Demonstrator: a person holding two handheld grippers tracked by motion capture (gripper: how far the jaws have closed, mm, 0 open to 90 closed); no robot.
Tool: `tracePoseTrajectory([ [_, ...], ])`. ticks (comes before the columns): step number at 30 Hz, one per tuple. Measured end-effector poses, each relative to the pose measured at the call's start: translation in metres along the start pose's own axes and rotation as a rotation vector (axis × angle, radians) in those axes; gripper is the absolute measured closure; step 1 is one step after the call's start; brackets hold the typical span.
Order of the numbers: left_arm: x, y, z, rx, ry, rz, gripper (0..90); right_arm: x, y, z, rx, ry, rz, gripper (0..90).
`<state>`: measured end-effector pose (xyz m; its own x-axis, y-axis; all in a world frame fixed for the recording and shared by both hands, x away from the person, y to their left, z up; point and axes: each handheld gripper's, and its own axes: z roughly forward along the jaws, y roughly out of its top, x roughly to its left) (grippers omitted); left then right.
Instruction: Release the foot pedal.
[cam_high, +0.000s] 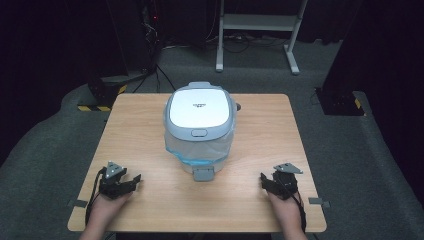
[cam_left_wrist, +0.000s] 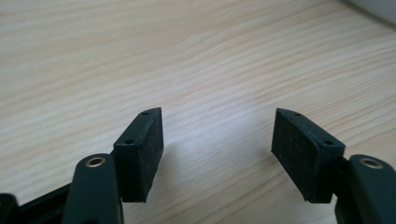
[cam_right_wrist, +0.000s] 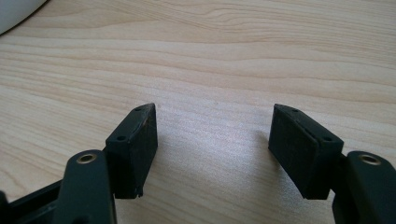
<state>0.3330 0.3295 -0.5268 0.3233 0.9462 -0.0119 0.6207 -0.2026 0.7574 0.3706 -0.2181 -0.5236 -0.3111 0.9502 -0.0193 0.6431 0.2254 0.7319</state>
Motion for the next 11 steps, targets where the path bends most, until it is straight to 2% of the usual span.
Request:
tracePoseTrajectory([
  [1,-0.0005,-0.0005,-0.0012,-0.015,0.002,0.007,34.4,0.0007,0.0002,0.0002,0.002,-0.001,0.006,32.4],
  [3,-0.0031,0.0000,0.0013,0.012,-0.015,0.025,34.5,0.0007,0.0006,0.0006,0.002,-0.003,0.006,32.3],
  [11,-0.0026,-0.0010,0.0011,0.005,-0.030,0.026,33.7,0.0003,0.0009,0.0010,0.002,-0.017,0.023,30.0],
])
